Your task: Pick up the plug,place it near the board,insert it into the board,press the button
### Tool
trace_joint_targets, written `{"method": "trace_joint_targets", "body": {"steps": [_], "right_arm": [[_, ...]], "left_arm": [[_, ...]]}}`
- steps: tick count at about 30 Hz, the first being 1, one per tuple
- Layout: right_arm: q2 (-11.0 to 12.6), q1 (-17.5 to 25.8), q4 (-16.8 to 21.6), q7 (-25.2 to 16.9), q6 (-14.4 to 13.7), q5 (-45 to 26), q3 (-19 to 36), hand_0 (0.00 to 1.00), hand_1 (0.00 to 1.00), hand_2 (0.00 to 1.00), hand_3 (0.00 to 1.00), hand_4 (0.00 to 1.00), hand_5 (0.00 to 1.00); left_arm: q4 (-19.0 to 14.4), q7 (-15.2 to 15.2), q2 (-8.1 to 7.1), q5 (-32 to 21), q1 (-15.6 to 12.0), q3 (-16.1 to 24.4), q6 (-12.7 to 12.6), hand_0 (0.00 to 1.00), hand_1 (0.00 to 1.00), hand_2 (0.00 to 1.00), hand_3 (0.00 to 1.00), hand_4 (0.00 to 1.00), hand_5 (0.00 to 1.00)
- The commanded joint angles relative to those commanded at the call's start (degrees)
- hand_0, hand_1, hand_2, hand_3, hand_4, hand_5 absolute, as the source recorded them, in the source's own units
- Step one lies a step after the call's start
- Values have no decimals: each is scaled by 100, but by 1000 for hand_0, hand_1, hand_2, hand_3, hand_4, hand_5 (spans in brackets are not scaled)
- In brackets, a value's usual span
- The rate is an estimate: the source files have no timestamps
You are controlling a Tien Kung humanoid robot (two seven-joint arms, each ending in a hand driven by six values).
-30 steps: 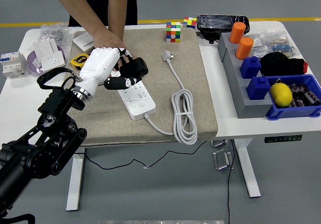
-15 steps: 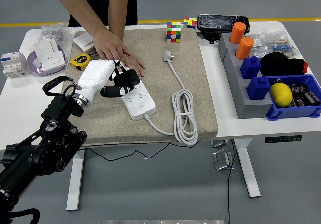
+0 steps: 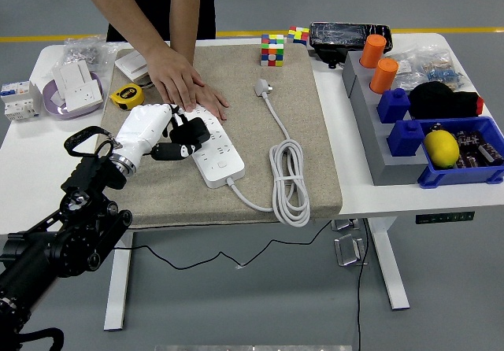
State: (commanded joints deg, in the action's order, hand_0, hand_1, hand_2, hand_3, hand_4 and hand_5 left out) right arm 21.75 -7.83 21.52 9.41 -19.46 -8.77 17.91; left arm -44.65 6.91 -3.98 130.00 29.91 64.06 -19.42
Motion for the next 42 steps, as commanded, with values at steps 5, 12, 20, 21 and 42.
{"method": "trace_joint_targets", "body": {"steps": [5, 12, 20, 21, 42], "right_arm": [[9, -11, -1, 2, 1, -10, -8, 792, 754, 744, 763, 998, 998], [6, -3, -1, -1, 2, -12, 10, 792, 754, 744, 763, 998, 998], [0, -1, 2, -7, 3, -6, 25, 792, 754, 744, 763, 998, 998], [2, -1, 1, -7, 3, -9, 20, 792, 754, 744, 763, 998, 998], [11, 3, 1, -6, -1, -22, 12, 792, 754, 744, 763, 998, 998]], "left_arm": [[144, 18, -4, 0, 37, 48, -60, 492, 354, 277, 300, 431, 219], [148, 24, -8, 0, 31, 15, -22, 492, 358, 277, 300, 431, 219], [203, 33, 3, 0, 18, -19, -10, 492, 359, 278, 301, 431, 219], [221, 37, 1, 0, 22, -10, -20, 492, 359, 278, 301, 431, 219], [289, 49, -9, 0, 20, -38, -22, 494, 372, 281, 300, 429, 221]]}}
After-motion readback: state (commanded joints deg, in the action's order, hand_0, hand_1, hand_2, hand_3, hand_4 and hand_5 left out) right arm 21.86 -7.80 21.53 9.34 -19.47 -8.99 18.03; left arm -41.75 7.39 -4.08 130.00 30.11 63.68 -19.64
